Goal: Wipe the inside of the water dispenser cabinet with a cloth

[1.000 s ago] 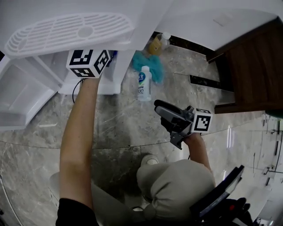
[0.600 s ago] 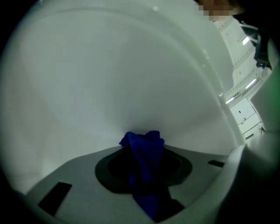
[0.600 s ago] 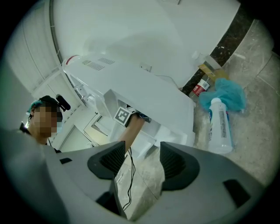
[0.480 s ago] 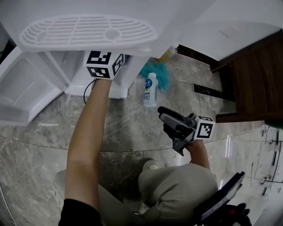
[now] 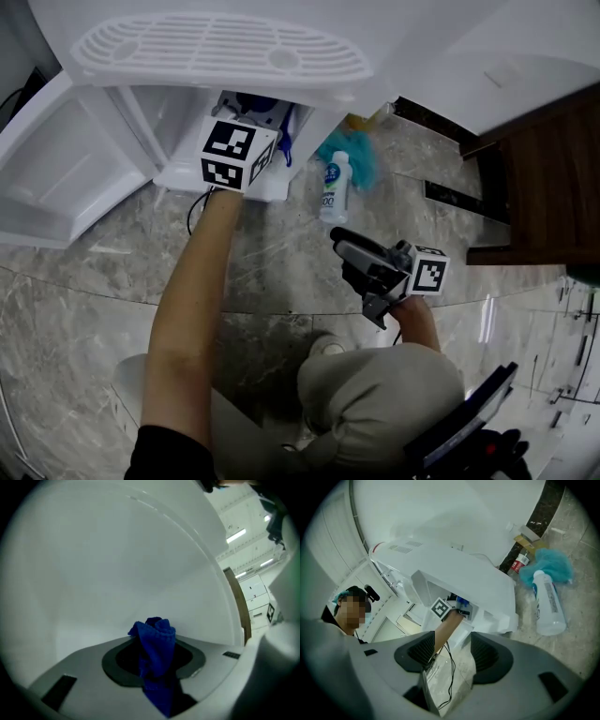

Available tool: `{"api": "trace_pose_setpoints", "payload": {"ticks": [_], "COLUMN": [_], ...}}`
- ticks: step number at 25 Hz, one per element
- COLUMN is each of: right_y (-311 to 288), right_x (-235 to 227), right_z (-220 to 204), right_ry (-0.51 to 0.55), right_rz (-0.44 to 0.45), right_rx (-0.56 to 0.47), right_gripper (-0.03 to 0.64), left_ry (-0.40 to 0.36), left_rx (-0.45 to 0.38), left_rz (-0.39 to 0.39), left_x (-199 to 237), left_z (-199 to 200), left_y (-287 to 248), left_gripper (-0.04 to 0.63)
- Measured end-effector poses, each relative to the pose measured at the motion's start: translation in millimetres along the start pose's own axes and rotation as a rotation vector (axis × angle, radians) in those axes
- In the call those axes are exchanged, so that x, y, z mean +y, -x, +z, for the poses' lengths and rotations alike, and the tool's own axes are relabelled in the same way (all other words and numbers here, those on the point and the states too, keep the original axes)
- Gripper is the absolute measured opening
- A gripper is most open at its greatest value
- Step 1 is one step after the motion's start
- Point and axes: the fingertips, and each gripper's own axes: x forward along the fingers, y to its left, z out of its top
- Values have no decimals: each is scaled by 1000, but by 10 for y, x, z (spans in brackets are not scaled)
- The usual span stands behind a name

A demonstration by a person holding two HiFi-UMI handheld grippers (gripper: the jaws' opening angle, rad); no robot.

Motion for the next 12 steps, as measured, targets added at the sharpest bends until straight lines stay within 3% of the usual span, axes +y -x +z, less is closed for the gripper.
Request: {"api": "trace_pose_setpoints", "payload": {"ticks": [3, 7, 12], "right_y": [28, 55, 53], "right_x": [-14, 19, 27], "right_z": [3, 68, 96], "right_ry": [-10, -24, -21], "right_rz": [14, 34, 45], "right_rx": [-16, -58, -69], "right_gripper": [236, 236, 236], "left_ry": [1, -134, -188], "left_rx": [140, 363, 525], "left_rz": [10, -43, -90], "left_x": [48, -84, -106], "left_z": [-478, -1105, -1594], "left_y": [110, 182, 254], "left_gripper": [137, 137, 135]}}
